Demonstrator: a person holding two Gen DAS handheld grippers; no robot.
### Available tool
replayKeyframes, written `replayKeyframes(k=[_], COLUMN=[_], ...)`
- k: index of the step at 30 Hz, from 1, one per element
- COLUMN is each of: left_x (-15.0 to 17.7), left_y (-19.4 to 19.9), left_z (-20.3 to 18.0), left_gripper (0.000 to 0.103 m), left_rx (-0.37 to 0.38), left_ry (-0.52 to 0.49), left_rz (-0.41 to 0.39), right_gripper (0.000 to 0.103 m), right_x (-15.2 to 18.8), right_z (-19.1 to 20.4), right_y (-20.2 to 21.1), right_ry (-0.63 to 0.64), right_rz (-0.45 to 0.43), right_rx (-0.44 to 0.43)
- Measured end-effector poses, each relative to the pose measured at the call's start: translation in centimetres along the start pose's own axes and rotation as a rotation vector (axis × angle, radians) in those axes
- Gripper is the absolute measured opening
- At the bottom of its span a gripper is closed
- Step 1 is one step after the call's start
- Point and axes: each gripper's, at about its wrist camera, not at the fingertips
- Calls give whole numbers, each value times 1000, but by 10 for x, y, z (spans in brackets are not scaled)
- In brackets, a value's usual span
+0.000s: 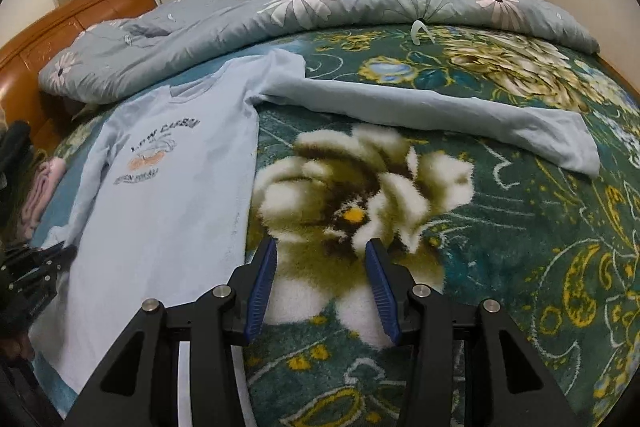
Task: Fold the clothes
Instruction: 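Release the collar with the left gripper and smooth the shirt body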
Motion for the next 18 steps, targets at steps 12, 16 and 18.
replayKeyframes(k=[12, 16, 18], left_x=[23, 23, 23], left_y=[51, 13, 1], left_z=[133, 179, 180], left_gripper=[65, 60, 49], left_rx=[83, 119, 177], left_ry=[372, 569, 596], left_rz=[-77, 32, 62], right_gripper=[57, 58, 59], right_x=[0, -1, -1], right_z=[9, 12, 13], right_y=[-3, -6, -6], right_ry=[37, 45, 52], right_rz=[-3, -2, 0], right_rx=[15, 31, 38])
Point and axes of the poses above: each gripper's, at about its wrist camera, not at the fingertips, and y roughly against the way its jaws point, z to its left, x to its underside, and after that the axes turned 13 degrees about y, right-handed
